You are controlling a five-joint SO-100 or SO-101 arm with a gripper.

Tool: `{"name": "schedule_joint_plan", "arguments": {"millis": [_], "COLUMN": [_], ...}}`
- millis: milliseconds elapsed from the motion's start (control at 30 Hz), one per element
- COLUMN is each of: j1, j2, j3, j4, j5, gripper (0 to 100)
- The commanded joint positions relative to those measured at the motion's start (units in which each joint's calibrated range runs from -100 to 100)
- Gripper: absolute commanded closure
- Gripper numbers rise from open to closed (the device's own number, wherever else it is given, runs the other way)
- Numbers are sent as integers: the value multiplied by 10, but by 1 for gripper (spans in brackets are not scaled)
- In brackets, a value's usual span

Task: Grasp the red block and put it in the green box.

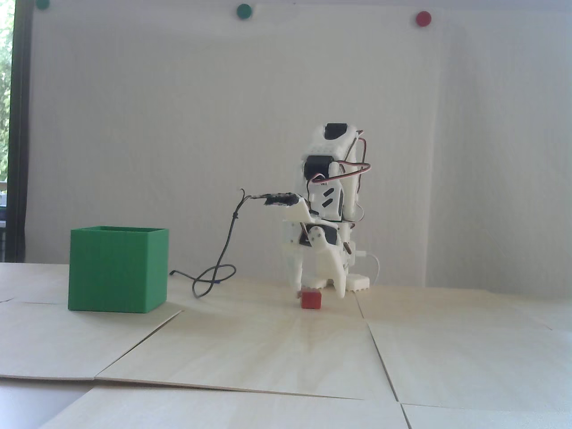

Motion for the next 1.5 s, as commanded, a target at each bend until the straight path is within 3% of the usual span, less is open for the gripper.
{"name": "schedule_joint_plan", "arguments": {"millis": [0,200,733,867,967,1000,1033,1233,1467], "j1": [16,9,-56,-63,-62,-60,-60,-59,-58], "j2": [-2,-2,-2,-2,-2,-2,-2,-4,-10], "j3": [-79,-100,20,33,32,32,32,29,26], "j4": [37,101,109,109,104,103,105,104,105], "j5": [-2,-4,-1,-1,-5,-5,-4,-5,-6], "gripper": [69,69,70,79,98,99,96,96,66]}}
